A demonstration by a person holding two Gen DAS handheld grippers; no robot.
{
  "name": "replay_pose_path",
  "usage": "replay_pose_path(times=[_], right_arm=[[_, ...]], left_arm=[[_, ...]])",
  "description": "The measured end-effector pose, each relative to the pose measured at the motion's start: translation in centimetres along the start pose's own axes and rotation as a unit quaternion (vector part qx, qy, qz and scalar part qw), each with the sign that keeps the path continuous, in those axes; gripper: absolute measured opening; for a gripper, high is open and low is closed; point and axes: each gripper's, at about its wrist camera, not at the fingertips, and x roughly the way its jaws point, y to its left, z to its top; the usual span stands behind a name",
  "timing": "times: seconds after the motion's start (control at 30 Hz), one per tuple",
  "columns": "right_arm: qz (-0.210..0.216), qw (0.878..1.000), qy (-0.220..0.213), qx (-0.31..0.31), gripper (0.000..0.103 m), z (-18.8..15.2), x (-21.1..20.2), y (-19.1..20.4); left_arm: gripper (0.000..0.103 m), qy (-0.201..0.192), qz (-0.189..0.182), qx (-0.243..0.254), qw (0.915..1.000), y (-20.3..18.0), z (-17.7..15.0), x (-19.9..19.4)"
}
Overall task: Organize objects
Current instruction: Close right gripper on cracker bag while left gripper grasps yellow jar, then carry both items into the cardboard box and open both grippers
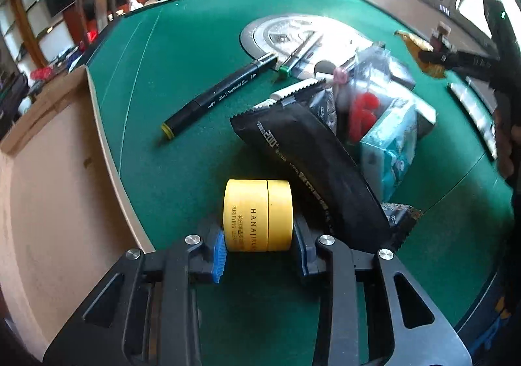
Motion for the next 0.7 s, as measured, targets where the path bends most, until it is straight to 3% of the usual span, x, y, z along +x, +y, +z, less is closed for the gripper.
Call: replay_pose_path(times=[0.17,0.4,0.53,0.7], right_arm=[[0.008,1.0,-0.011,-0.004,0.044,0.0,-0.5,0.4],[0.029,0.999,-0.033,0.0,0.044,-0.4,-2.1,1.6],[0.044,0.997,-0.055,-0.014,0.044,-1.2,-3.7,4.1],[0.099,0.993,-0.046,-0.041,0.044,-2.1,-4.3,9.2]], left_arm=[[0.032,-0.035,-0.007,-0.045,0.9983,0.3,-0.6,-1.8],[0.032,-0.073,-0.017,-0.057,0.9956,1.0,-0.5,-4.7],[0.032,-0.087,-0.018,-0.077,0.9931,2.6,-1.0,-6.1],[0.032,-0.104,-0.004,-0.106,0.9889,5.4,-1.9,-8.0]])
